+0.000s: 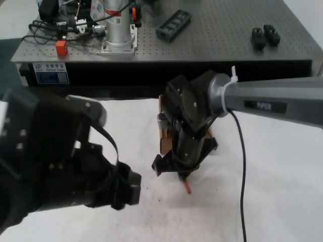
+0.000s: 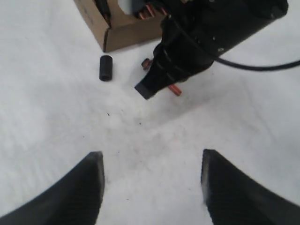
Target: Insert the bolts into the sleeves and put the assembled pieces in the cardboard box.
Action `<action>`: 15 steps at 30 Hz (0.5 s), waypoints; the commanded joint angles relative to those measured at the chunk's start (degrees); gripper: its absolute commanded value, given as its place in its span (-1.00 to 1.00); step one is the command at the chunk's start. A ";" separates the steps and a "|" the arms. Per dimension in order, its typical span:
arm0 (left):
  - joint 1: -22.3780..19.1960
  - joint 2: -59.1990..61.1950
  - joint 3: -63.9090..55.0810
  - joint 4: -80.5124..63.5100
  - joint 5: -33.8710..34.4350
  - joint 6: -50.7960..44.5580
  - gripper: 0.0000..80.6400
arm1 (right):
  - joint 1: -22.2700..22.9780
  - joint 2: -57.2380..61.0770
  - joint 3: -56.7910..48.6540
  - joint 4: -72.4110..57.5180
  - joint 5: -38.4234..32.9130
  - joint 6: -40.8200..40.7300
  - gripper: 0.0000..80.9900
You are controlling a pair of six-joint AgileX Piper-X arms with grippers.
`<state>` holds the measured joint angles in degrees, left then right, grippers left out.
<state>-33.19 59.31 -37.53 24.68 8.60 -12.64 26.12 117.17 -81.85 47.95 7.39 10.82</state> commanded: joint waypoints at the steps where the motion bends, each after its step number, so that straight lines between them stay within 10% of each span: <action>1: -0.16 7.82 -2.70 1.04 2.64 4.20 0.09 | -3.06 -5.26 0.57 2.67 1.09 -2.88 -0.96; 15: -0.16 42.12 -32.72 9.68 1.26 14.45 -0.01 | -20.16 -39.11 24.89 1.80 -1.68 -8.24 -0.96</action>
<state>-33.19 91.36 -54.70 28.04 12.29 -3.61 15.21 94.85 -70.09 50.00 8.22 3.95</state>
